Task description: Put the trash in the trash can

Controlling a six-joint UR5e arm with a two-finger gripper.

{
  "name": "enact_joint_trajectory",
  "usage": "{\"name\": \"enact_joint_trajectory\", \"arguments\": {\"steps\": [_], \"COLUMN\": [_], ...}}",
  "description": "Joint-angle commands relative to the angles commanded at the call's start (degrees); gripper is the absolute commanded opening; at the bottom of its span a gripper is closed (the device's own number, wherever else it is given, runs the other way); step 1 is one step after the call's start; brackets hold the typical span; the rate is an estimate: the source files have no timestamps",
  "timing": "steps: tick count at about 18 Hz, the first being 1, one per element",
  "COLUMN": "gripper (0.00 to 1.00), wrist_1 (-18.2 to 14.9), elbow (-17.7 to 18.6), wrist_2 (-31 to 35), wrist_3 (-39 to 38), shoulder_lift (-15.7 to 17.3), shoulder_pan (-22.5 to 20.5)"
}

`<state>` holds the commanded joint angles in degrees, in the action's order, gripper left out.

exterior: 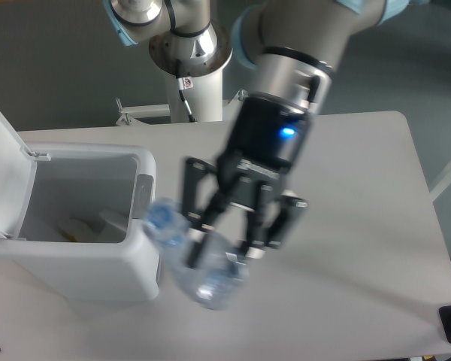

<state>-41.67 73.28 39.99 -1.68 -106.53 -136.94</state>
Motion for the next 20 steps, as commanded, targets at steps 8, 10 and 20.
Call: {"name": "enact_joint_trajectory", "arguments": {"steps": [8, 10, 20], "gripper": [1.0, 1.0, 1.0], "wrist_1": [0.4, 0.3, -2.7], "elbow": [9.6, 9.4, 12.0], "wrist_2": [0.3, 0.3, 16.9], "wrist_3": [10.6, 10.7, 16.3], "shoulder_lift": [3.9, 3.9, 3.1], "shoulder_pan": [4.0, 3.0, -6.0]}}
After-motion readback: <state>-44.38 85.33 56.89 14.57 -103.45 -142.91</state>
